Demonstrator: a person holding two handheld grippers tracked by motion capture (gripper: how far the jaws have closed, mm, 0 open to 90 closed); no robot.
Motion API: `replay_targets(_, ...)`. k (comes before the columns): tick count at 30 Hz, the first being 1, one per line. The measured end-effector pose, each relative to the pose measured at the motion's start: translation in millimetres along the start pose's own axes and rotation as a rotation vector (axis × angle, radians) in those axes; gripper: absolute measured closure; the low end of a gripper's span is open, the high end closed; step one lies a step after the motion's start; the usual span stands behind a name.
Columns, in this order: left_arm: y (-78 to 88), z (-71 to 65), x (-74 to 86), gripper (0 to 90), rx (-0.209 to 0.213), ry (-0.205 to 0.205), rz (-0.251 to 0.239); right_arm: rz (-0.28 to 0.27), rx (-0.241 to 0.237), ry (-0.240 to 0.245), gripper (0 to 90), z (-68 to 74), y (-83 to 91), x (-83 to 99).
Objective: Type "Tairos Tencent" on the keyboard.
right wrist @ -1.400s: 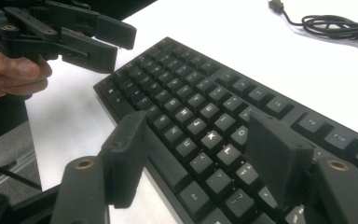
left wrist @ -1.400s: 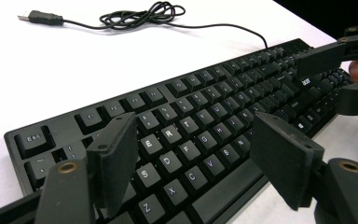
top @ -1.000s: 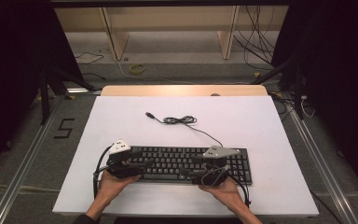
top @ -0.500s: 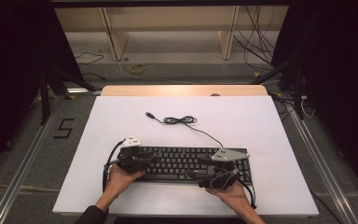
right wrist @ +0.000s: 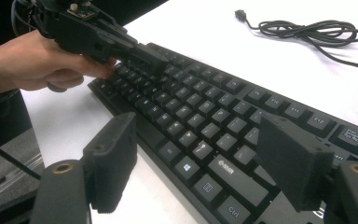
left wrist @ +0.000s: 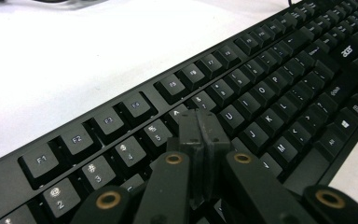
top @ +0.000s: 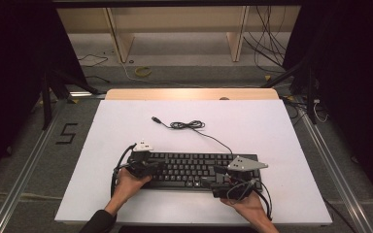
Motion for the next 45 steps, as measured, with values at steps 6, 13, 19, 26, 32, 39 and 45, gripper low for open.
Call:
replay_targets(6,-4.9,0.2,0.2,89.0,0.0,0.003,0.019,-0.011,0.006,0.004,29.1,-1.0,5.4,2.5)
replay_targets(13,-7.0,1.1,1.5,89.0,-0.001,0.01,0.03,-0.017,0.012,0.001,29.0,-2.2,9.8,5.0)
replay_targets(19,-9.4,0.6,3.5,89.2,-0.001,-0.002,0.036,-0.011,0.015,-0.001,29.0,-2.3,10.7,7.2)
replay_targets(26,-8.9,-0.9,3.1,89.1,-0.01,-0.005,0.033,-0.011,0.019,0.001,28.8,-3.0,11.0,7.8)
replay_targets(32,-5.0,-2.4,1.0,86.0,-0.012,-0.001,0.012,-0.016,0.019,-0.005,28.8,-3.9,11.9,7.4)
replay_targets(39,4.1,-0.2,-1.4,82.4,0.004,0.009,-0.027,-0.015,0.022,-0.003,28.6,-4.3,12.3,7.3)
replay_targets(45,10.7,0.8,-1.9,74.5,0.037,0.024,-0.064,-0.016,0.024,-0.005,28.5,-5.0,12.6,7.2)
Point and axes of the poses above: each handheld gripper's, and its own axes: y roughly backward along the jaws, x roughly out of its underside, z roughly to its left, the point moved 3 cm from there along -y, roughly forward along the jaws, and after that the axes turned 9 degrees about -y, right-handed, at the moved point
